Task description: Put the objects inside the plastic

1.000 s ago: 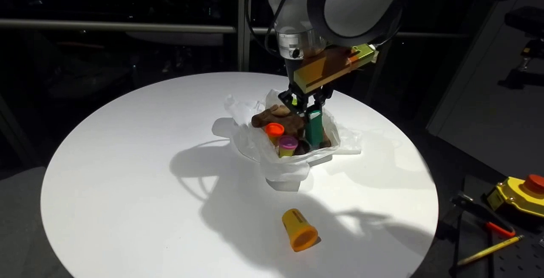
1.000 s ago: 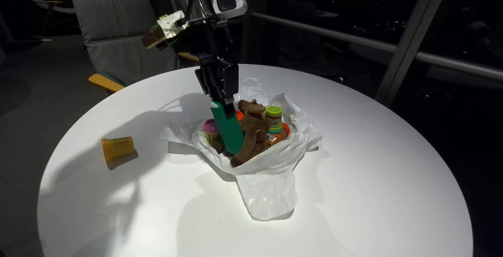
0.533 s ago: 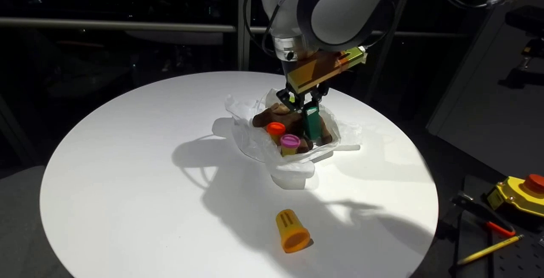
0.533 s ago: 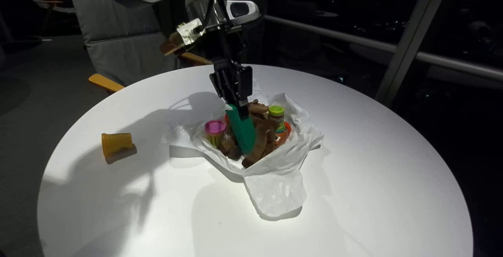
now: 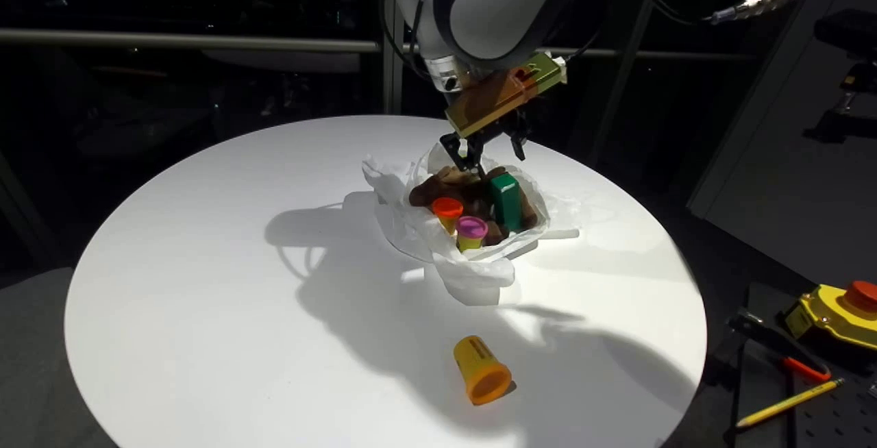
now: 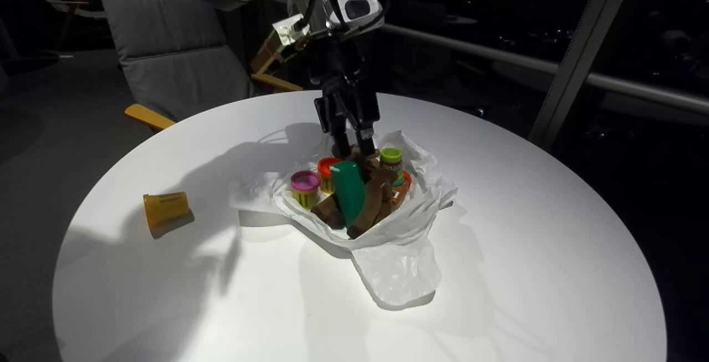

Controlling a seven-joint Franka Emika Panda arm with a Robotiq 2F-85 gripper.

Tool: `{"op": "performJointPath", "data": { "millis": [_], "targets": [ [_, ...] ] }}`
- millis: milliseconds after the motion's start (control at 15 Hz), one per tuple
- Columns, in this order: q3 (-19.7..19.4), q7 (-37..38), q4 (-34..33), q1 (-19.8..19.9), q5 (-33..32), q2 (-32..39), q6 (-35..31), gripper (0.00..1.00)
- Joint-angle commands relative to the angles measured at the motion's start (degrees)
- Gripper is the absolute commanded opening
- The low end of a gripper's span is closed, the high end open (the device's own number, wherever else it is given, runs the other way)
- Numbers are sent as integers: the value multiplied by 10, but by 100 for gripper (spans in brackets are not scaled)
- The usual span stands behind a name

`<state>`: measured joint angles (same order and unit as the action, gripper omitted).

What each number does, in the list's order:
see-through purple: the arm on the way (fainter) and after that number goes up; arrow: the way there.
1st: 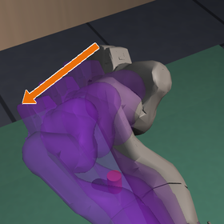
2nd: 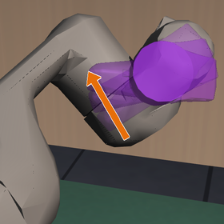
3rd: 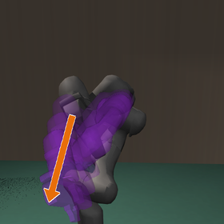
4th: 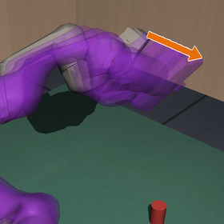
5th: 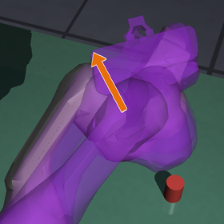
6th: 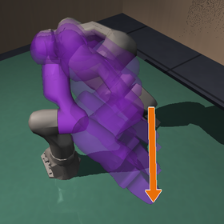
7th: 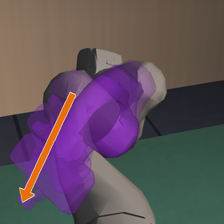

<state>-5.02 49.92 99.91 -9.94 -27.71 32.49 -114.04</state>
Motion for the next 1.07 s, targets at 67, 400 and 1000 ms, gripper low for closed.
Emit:
{"op": "performJointPath", "data": {
  "millis": [67, 400, 1000],
  "targets": [
    [-5, 5, -76, -4, 33, 41, 62, 100],
    [8, 0, -87, -8, 71, 26, 49, 100],
    [86, -34, 7, -61, 107, -54, -101, 100]
  ]
}}
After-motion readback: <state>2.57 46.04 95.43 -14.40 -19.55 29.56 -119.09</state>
